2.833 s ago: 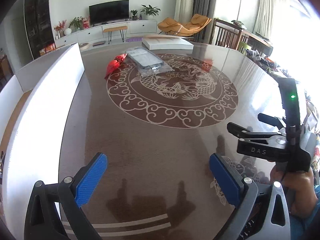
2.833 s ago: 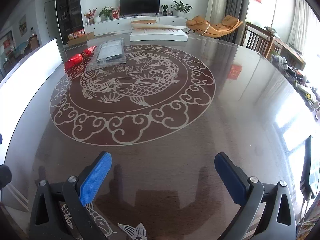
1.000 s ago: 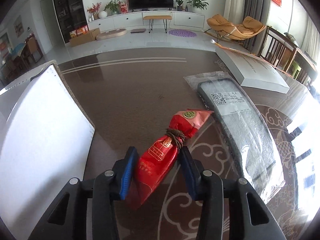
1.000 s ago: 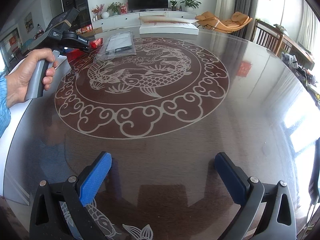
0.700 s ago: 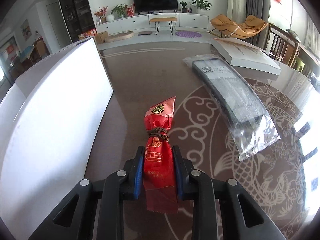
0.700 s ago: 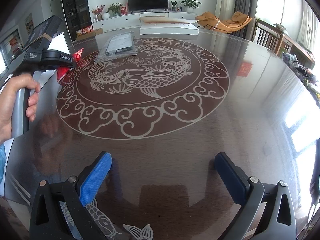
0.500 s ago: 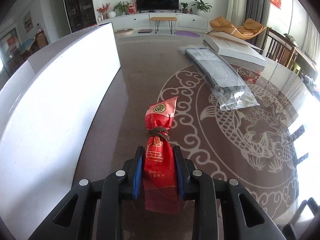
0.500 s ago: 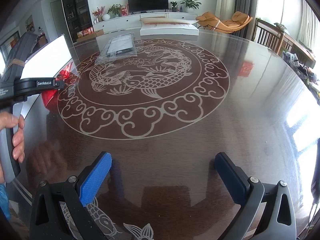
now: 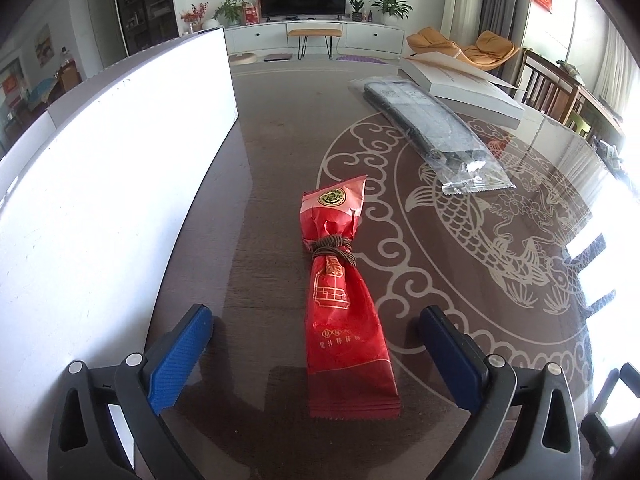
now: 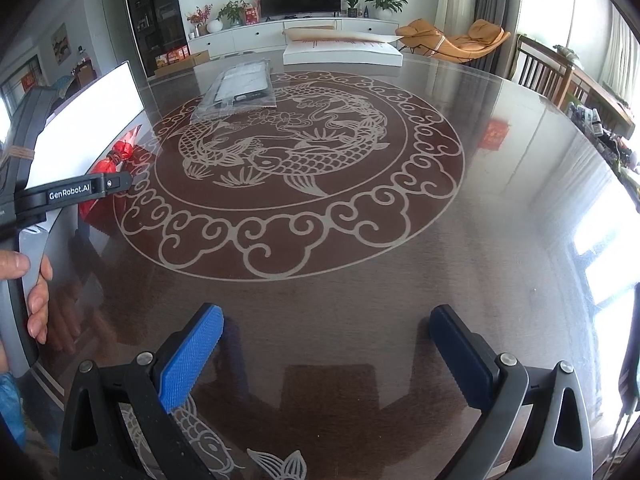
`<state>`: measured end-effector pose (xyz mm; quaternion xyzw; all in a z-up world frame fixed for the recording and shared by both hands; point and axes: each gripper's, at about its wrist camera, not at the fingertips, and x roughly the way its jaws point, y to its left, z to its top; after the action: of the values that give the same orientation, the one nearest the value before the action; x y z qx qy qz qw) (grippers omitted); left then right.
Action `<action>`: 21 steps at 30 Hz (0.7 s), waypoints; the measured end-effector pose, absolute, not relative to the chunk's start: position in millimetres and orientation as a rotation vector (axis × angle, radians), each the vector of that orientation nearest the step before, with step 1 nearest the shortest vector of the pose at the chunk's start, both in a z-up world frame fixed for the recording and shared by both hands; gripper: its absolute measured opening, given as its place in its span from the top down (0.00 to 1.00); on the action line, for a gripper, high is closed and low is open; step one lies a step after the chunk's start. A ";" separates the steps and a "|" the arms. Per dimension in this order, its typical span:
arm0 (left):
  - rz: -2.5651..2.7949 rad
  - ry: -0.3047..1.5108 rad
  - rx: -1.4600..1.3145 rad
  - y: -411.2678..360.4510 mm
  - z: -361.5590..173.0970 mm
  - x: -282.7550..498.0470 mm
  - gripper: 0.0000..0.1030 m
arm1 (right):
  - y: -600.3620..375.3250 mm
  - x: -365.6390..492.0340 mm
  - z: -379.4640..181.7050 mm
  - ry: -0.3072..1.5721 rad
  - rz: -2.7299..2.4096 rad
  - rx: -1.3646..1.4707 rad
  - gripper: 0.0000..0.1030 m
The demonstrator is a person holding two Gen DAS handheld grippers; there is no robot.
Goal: Organize objects
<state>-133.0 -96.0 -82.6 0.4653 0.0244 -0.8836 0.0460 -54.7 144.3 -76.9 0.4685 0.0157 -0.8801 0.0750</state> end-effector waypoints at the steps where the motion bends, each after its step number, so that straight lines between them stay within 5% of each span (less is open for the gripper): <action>1: -2.696 0.072 1.418 -95.6 -82.7 -132.7 0.00 | 144.2 -65.2 -73.2 0.015 -2.616 1.395 0.00; 8: -2.698 0.072 1.418 -95.5 -82.6 -132.9 0.00 | 89.3 -212.8 -36.4 0.054 -2.525 1.347 0.00; 18: -2.699 0.072 1.417 -95.4 -82.9 -132.6 0.00 | -7.8 -332.1 -78.5 0.192 -2.368 1.583 0.00; 21: -2.699 0.072 1.418 -95.2 -83.1 -132.6 0.00 | -11.2 -323.1 -79.2 0.260 -2.430 1.502 0.12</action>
<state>-132.6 -95.2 -83.1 0.4644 0.0234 -0.8841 0.0462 -323.1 -11.2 -79.2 0.5189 0.0898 -0.8391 0.1362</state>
